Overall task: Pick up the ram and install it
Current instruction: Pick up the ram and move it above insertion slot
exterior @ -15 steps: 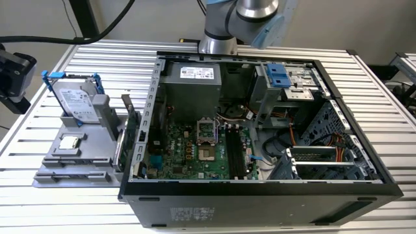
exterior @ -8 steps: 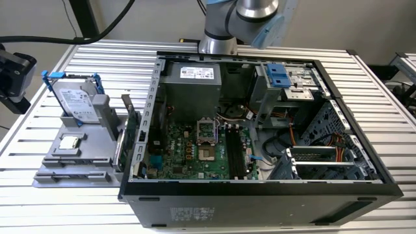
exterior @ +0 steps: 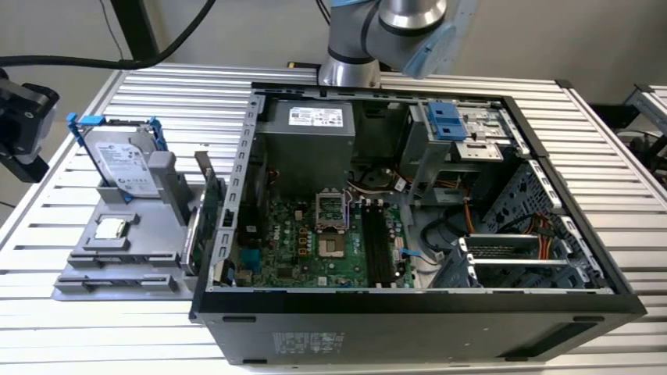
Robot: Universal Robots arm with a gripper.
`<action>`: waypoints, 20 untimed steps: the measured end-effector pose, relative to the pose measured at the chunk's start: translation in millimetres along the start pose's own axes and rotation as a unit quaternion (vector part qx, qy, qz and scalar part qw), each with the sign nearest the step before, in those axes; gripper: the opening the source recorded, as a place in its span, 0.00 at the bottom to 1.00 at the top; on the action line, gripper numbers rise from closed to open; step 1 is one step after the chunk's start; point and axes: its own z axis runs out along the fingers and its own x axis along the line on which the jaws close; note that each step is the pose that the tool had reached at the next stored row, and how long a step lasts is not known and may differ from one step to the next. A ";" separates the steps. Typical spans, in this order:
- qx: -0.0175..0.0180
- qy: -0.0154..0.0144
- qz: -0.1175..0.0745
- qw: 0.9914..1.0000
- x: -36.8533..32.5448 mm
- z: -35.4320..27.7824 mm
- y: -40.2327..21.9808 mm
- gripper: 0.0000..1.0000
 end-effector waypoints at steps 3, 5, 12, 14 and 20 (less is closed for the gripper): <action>0.000 0.001 -0.020 1.000 0.1 0.0 0.0 0.00; -0.001 0.002 -0.033 0.999 0.0 0.0 0.1 0.00; -0.001 0.004 -0.084 0.996 0.0 0.0 0.1 0.00; -0.001 0.005 -0.099 0.995 0.0 0.0 0.1 0.00; -0.002 0.007 -0.147 0.989 0.0 0.0 0.1 0.00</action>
